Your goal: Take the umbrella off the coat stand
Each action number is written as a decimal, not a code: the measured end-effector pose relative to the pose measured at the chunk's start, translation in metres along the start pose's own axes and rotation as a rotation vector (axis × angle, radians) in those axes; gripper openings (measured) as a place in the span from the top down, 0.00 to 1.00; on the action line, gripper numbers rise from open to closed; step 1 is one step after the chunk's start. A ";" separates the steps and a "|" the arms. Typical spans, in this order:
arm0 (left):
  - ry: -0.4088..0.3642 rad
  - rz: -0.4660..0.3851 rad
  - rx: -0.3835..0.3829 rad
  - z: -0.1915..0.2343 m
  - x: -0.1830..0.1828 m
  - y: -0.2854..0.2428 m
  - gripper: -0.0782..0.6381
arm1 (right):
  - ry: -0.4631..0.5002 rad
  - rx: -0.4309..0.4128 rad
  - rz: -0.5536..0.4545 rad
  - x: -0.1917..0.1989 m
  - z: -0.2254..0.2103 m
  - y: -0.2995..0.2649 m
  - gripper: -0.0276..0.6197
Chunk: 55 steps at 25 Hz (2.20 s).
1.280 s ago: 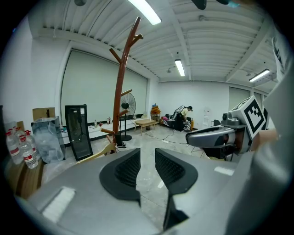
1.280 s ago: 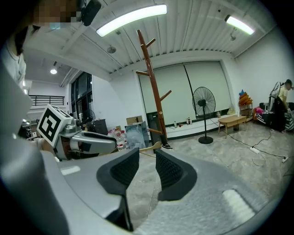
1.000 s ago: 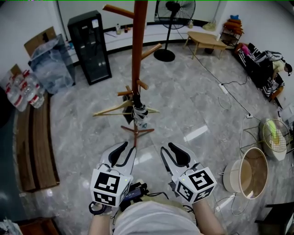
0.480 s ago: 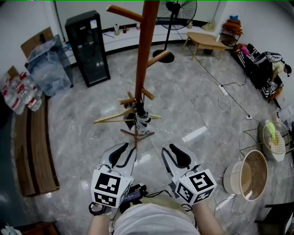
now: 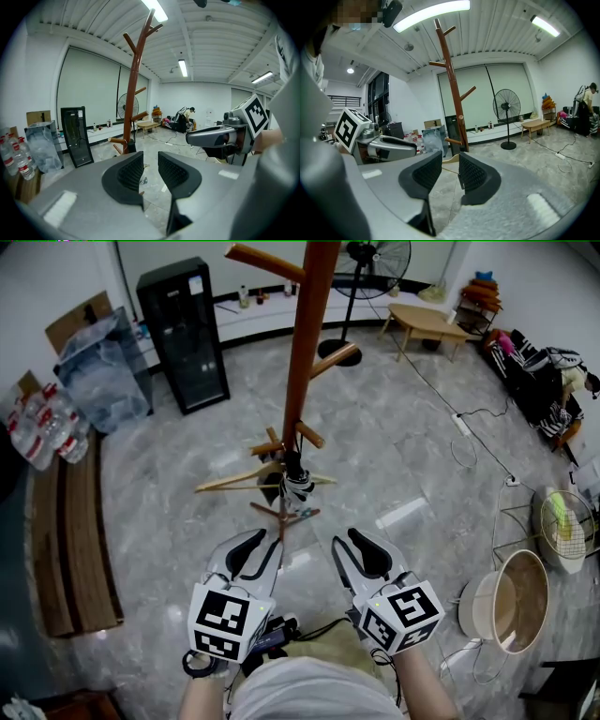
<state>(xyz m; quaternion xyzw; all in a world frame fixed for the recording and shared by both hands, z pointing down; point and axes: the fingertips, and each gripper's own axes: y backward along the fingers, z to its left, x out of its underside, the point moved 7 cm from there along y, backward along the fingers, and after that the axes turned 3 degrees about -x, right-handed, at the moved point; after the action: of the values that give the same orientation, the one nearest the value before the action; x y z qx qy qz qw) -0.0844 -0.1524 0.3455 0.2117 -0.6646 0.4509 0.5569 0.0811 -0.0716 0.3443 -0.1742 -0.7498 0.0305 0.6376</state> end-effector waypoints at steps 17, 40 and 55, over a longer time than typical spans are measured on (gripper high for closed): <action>0.030 0.001 -0.081 0.020 -0.011 -0.029 0.76 | 0.053 -0.074 0.043 -0.020 -0.040 -0.050 0.79; 0.124 0.016 -0.233 0.038 -0.006 -0.039 0.76 | 0.131 -0.207 0.096 -0.031 -0.082 -0.148 0.83; 0.169 0.042 -0.304 0.042 0.001 -0.043 0.76 | 0.108 -0.296 0.106 -0.035 -0.094 -0.190 0.87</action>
<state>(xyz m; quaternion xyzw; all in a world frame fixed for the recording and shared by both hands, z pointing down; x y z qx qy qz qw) -0.0739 -0.2091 0.3628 0.0724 -0.6802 0.3732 0.6268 0.1339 -0.2765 0.3789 -0.3069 -0.7006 -0.0558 0.6417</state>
